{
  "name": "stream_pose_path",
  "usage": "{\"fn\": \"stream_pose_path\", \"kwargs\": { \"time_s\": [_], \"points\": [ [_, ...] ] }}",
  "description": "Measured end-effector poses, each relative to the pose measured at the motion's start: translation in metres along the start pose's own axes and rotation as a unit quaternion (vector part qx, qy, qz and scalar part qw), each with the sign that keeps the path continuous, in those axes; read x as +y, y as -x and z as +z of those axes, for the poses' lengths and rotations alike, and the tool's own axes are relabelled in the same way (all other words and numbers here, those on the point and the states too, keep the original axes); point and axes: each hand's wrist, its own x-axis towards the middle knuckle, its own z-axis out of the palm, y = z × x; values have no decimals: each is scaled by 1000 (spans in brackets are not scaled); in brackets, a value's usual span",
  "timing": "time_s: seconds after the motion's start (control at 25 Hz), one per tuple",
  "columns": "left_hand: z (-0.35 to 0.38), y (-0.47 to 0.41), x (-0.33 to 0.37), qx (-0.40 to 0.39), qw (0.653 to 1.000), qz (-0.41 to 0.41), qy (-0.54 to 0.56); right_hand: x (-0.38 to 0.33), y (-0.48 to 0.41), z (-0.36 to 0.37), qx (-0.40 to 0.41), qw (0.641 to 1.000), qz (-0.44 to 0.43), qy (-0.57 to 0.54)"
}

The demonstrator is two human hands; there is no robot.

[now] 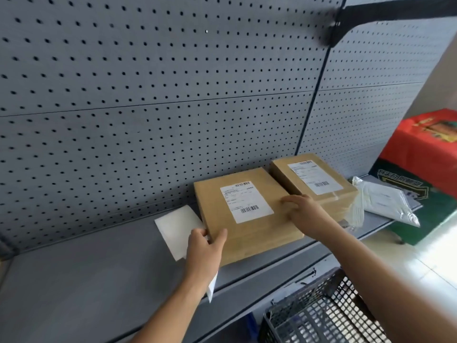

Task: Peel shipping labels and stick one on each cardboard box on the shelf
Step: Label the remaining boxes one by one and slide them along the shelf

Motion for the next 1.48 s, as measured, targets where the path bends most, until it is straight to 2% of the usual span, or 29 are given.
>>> {"fn": "stream_pose_path", "kwargs": {
  "time_s": [0.2,0.64,0.8,0.96,1.12,1.32,1.48],
  "points": [
    [18,-14,-21,3,999,11,-36,11,-5,15,-32,990,-33,132],
    [16,-11,-24,-6,998,13,-63,9,-8,34,8,991,-45,127],
    [-22,-6,-9,32,986,75,-142,-33,1,40,20,991,-91,97],
    [-79,-1,21,128,937,203,-253,-93,6,43,62,975,-190,98],
    [-155,10,56,221,866,244,-375,-162,10,45,101,954,-259,111],
    [-253,34,85,300,802,219,-467,-249,26,55,111,922,-354,111],
    [-331,61,84,353,782,160,-488,-310,45,70,103,899,-415,99]
  ]
}}
